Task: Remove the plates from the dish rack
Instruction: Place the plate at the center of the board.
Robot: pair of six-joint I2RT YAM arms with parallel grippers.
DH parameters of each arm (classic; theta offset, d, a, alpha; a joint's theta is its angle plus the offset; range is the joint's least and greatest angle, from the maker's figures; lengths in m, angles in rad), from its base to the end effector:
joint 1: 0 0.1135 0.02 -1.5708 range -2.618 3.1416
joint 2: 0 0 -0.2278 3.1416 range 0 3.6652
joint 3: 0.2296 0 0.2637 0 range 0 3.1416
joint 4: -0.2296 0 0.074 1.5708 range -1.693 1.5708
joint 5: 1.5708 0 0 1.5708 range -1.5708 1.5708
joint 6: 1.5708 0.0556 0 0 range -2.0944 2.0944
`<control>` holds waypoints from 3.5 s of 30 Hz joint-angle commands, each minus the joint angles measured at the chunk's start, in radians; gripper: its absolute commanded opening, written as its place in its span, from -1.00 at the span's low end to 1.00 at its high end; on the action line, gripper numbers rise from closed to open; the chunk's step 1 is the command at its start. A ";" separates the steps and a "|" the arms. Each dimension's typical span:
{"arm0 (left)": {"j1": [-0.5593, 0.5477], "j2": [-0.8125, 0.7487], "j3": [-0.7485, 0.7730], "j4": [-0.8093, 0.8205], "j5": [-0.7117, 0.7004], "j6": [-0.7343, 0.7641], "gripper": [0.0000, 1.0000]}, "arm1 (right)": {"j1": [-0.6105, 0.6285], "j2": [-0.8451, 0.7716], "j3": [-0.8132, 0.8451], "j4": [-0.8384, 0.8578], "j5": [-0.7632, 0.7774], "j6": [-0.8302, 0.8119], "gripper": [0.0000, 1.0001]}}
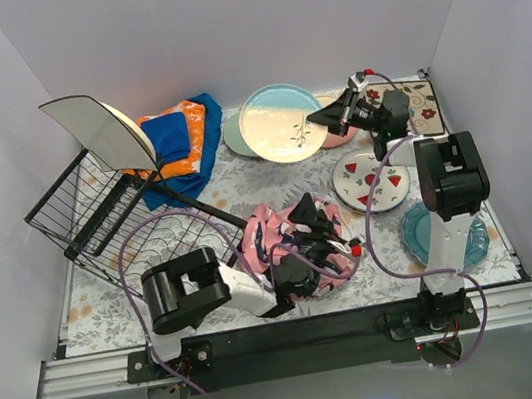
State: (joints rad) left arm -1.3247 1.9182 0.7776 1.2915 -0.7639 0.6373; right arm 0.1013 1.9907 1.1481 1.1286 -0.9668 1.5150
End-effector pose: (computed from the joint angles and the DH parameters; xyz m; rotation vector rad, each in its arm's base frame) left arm 0.1279 -0.3515 0.1365 0.7565 1.2511 -0.0184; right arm 0.4230 0.0890 0.1996 0.1643 1.7222 1.8821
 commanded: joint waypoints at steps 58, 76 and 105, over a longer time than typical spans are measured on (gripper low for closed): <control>-0.056 -0.992 -0.097 -1.063 0.227 -1.363 0.35 | -0.120 0.243 0.565 -1.160 0.755 -0.897 -0.24; -0.057 -1.004 -0.089 -1.078 0.247 -1.374 0.35 | -0.103 0.232 0.611 -1.342 0.878 -0.920 -0.21; -0.057 -0.961 -0.049 -1.060 0.136 -1.370 0.35 | -0.103 0.194 0.593 -1.446 0.927 -1.007 -0.18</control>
State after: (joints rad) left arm -1.3769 0.9485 0.6743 0.2100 -0.5274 -0.7334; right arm 0.0021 2.2498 1.7054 -0.2356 -0.0872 0.5453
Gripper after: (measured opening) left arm 0.676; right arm 0.403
